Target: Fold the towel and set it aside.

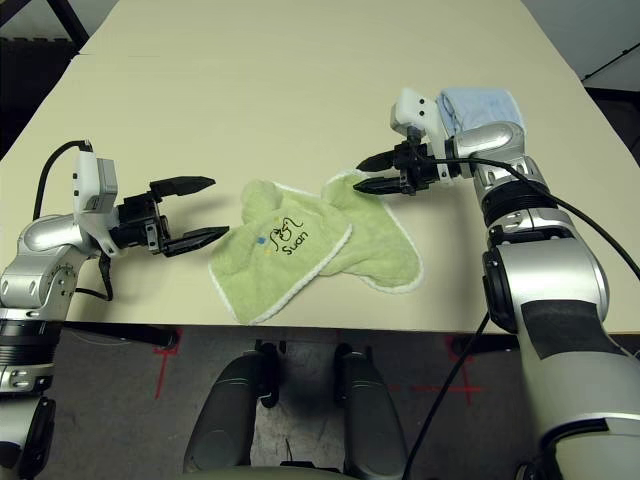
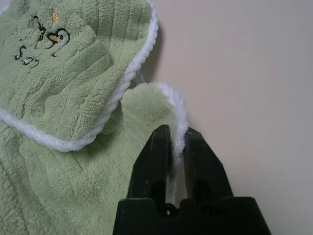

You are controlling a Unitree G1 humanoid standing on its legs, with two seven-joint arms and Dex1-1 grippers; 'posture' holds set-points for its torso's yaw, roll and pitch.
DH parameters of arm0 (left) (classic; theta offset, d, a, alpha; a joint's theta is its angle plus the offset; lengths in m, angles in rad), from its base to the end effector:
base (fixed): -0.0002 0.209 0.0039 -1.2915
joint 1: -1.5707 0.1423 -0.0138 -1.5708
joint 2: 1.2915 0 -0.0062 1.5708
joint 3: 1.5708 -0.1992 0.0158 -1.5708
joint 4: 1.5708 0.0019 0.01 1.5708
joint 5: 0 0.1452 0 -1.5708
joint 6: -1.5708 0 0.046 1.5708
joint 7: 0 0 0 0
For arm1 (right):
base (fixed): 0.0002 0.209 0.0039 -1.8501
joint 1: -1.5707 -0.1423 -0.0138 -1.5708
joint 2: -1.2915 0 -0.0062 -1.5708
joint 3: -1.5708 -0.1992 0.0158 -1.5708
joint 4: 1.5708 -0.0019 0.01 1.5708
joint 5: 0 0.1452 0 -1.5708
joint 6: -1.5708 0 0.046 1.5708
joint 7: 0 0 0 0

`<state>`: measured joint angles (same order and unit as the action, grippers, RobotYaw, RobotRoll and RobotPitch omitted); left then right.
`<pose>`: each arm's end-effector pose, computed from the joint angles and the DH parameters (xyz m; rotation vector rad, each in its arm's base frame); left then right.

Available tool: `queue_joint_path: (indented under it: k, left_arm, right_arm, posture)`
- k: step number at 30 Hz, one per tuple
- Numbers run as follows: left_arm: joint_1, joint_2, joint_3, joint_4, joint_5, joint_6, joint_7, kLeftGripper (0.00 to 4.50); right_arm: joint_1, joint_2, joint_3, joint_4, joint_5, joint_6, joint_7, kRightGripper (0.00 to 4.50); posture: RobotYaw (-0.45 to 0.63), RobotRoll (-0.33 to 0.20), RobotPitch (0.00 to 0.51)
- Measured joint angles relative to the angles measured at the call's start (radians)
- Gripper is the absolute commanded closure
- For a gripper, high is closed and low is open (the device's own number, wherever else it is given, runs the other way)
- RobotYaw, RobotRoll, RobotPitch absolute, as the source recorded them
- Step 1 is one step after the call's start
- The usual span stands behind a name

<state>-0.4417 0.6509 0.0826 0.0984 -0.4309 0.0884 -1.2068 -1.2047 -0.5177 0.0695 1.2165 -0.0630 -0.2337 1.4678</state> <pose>0.2827 0.2695 0.1690 0.3446 -0.1541 -1.1413 0.3880 -0.2403 0.2163 -0.5728 0.1845 1.2840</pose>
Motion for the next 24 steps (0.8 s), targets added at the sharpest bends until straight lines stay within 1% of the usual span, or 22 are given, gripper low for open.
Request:
queue_joint_path:
  k: [9,15,20,24]
  left_arm:
    - [0.008,0.000,-0.005,0.000,0.002,0.000,0.001,0.00]
    - [-0.015,-0.012,-0.007,0.014,0.003,0.000,0.018,0.00]
    - [-0.054,-0.048,-0.009,0.059,0.006,0.000,0.057,0.00]
    - [-0.110,-0.092,-0.018,0.122,0.023,0.000,0.106,0.00]
  right_arm:
    - [0.000,0.000,-0.012,0.000,0.015,-0.001,0.002,4.48]
    - [-0.001,0.002,-0.085,-0.033,0.088,-0.036,-0.027,4.48]
    - [-0.014,0.045,-0.167,-0.083,0.167,-0.112,-0.117,4.48]
    - [-0.021,0.105,-0.209,-0.133,0.221,-0.189,-0.209,4.48]
  posture:
    - [0.07,0.000,0.168]
    - [0.05,0.000,0.174]
    - [0.04,0.000,0.178]
    - [0.04,0.000,0.176]
